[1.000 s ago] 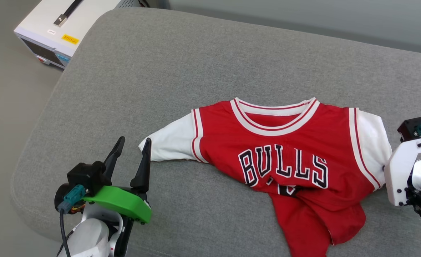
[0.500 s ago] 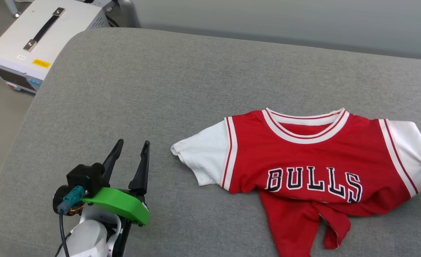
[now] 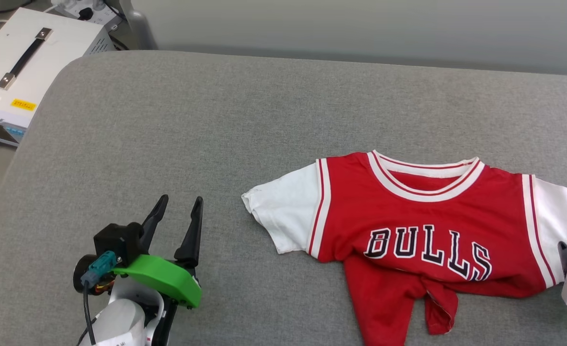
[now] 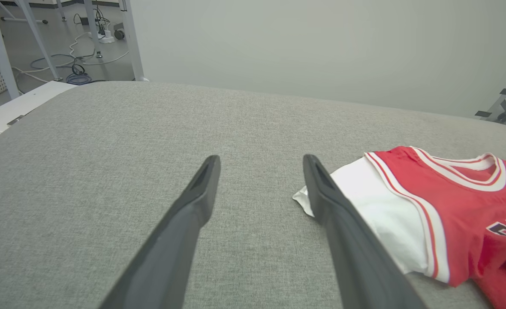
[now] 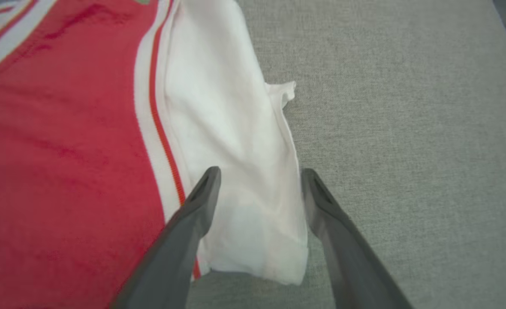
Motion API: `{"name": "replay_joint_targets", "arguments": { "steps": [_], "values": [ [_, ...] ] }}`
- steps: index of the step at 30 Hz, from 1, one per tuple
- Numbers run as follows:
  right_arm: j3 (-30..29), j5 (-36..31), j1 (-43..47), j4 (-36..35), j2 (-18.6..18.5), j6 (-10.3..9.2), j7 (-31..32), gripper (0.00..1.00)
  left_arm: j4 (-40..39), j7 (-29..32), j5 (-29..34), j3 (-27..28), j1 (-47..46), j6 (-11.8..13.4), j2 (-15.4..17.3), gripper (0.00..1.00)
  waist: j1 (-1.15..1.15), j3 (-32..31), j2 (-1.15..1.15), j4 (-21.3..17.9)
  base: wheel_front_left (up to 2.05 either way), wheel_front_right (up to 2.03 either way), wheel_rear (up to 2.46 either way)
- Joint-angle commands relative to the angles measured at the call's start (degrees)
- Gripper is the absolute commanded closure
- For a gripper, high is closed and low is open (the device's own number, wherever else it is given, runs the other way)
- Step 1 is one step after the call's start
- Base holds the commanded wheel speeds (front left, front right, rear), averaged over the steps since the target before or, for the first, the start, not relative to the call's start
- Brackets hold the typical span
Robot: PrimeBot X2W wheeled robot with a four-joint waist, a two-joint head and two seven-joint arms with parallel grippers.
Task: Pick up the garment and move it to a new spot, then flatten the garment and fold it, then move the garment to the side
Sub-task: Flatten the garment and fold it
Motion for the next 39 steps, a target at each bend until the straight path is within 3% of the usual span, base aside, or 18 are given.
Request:
{"name": "replay_joint_targets", "arguments": {
  "steps": [1,6,11,20,24,33,39],
  "values": [
    [0.2,-0.5,-0.2,-0.5,0.1,-0.05,-2.5,0.00,0.1,0.1,-0.2,0.1,0.0,0.0,0.2,0.00,0.00,-0.9,0.00,-0.8,0.00,0.00,0.00],
    [2.2,-2.1,0.5,-4.8,-0.4,-0.05,-11.8,0.00,-0.4,0.0,-0.9,0.3,0.2,-0.3,0.1,0.00,0.00,-2.6,0.00,-1.7,0.00,0.00,0.00],
    [3.7,-3.7,4.1,-11.0,2.0,-0.05,-20.1,0.00,-0.8,-0.2,-1.5,0.0,1.5,-0.3,-0.4,0.00,0.00,-4.2,0.00,-2.6,0.00,0.00,0.00],
    [4.8,-5.4,9.9,-20.1,8.0,-0.05,-26.8,0.00,-1.8,3.9,-2.4,-2.1,2.1,-0.8,-0.4,0.00,0.00,-4.5,0.00,-4.7,0.00,0.00,0.00],
    [4.6,-5.9,10.2,-23.1,8.5,-0.05,-26.7,0.00,-3.0,14.0,-3.3,-4.4,-1.5,-1.5,1.0,0.00,0.00,-3.5,0.00,-5.5,0.00,0.00,0.00],
    [5.2,-7.0,8.4,-26.2,9.0,-0.05,-25.8,0.00,-0.2,47.5,-7.8,-9.2,-18.0,-2.3,4.1,0.00,0.00,0.0,0.00,-7.5,0.00,0.00,0.00],
    [6.4,-7.2,6.6,-25.9,9.9,-0.05,-26.6,0.00,5.5,57.4,-8.6,-10.8,-24.6,-3.0,5.5,0.00,0.00,2.4,0.00,-10.2,0.00,0.00,0.00]
  ]
}}
